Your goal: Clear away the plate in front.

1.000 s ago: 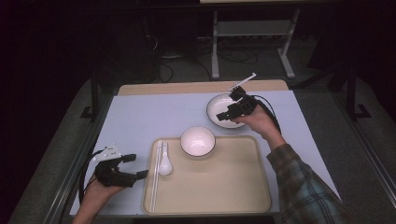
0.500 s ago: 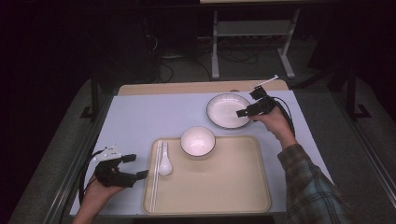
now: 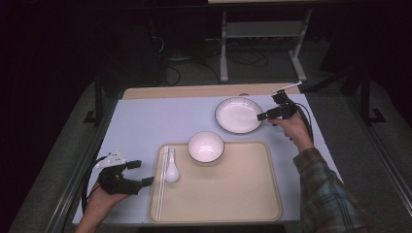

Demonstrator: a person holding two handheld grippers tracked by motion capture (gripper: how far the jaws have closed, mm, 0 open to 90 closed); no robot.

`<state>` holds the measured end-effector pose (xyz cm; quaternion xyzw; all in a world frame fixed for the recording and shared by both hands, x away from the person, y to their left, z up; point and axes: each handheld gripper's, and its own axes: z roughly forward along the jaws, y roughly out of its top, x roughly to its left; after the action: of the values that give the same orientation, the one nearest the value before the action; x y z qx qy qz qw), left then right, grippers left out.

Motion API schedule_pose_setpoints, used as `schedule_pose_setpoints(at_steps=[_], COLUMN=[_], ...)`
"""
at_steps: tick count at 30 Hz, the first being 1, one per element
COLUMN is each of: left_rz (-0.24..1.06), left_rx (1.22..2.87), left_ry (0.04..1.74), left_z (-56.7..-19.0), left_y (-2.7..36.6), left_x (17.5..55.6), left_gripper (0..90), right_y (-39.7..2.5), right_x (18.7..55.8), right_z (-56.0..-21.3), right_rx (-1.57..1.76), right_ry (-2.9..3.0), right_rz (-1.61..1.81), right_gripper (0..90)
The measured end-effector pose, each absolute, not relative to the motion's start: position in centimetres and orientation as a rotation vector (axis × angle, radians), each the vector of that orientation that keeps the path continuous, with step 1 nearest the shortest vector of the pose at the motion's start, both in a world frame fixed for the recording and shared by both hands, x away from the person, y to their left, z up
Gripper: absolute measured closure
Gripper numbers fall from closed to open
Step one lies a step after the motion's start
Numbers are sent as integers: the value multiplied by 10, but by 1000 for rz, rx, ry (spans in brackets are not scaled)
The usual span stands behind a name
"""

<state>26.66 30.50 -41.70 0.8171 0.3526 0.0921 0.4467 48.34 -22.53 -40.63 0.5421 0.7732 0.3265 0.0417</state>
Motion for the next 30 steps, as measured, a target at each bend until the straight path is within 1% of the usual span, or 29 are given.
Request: schedule_pose_setpoints(at_steps=[4, 21, 30], left_rz=[227, 225, 222], left_rx=[2021, 2025, 2029], left_ry=[876, 873, 868], left_z=[-417, -418, -418], left_y=[305, 305, 305], left_x=[267, 267, 267], left_gripper=[137, 138, 138], right_y=[-227, -209, -212], right_x=[487, 493, 497], right_z=[-412, -436, -438], right_rx=[1695, 1759, 1833], right_ry=[2361, 2415, 2392], right_rz=[1002, 948, 974], right_gripper=[471, 557, 615])
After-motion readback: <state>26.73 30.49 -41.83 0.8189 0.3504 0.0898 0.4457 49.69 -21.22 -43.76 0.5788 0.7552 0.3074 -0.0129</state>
